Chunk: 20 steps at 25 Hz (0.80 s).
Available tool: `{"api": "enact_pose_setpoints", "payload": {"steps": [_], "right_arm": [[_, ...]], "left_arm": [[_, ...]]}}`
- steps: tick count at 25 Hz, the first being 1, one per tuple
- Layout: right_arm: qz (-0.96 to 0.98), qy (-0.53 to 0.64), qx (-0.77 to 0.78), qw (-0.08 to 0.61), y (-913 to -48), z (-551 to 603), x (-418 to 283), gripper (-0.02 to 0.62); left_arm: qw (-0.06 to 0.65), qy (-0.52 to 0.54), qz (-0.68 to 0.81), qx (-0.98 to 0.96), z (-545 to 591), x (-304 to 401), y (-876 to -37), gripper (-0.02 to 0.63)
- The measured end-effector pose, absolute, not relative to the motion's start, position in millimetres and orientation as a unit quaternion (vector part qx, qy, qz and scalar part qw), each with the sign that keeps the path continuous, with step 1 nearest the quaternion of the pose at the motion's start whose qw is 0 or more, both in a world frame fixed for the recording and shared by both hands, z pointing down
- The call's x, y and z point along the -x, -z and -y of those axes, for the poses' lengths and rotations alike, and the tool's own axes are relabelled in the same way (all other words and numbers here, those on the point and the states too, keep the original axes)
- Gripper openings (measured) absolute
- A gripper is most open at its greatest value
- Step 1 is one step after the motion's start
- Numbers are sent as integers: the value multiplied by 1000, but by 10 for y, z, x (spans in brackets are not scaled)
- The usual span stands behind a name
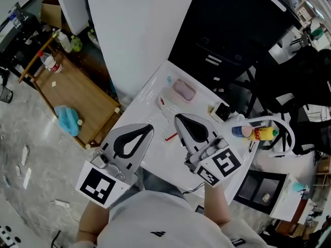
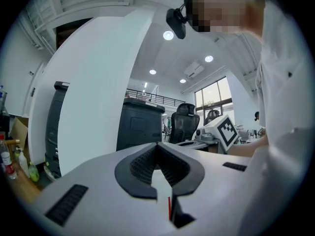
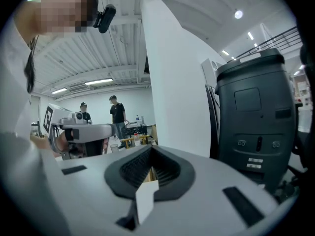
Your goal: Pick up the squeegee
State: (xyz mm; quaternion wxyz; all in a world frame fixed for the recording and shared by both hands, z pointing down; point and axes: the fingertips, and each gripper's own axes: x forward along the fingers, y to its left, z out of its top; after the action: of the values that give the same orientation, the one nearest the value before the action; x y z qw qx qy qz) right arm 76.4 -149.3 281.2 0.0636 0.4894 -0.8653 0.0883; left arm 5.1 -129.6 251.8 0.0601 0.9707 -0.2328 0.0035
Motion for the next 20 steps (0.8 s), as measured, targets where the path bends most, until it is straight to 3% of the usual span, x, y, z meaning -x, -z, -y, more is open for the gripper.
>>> {"api": "enact_pose_setpoints", "payload": {"steps": [20], "right_arm": [[856,-149,-468,160,-3796,2010,-1046,9]], "left_arm": [[79,-31,274,-958,1481,-119,-2746,12]]}}
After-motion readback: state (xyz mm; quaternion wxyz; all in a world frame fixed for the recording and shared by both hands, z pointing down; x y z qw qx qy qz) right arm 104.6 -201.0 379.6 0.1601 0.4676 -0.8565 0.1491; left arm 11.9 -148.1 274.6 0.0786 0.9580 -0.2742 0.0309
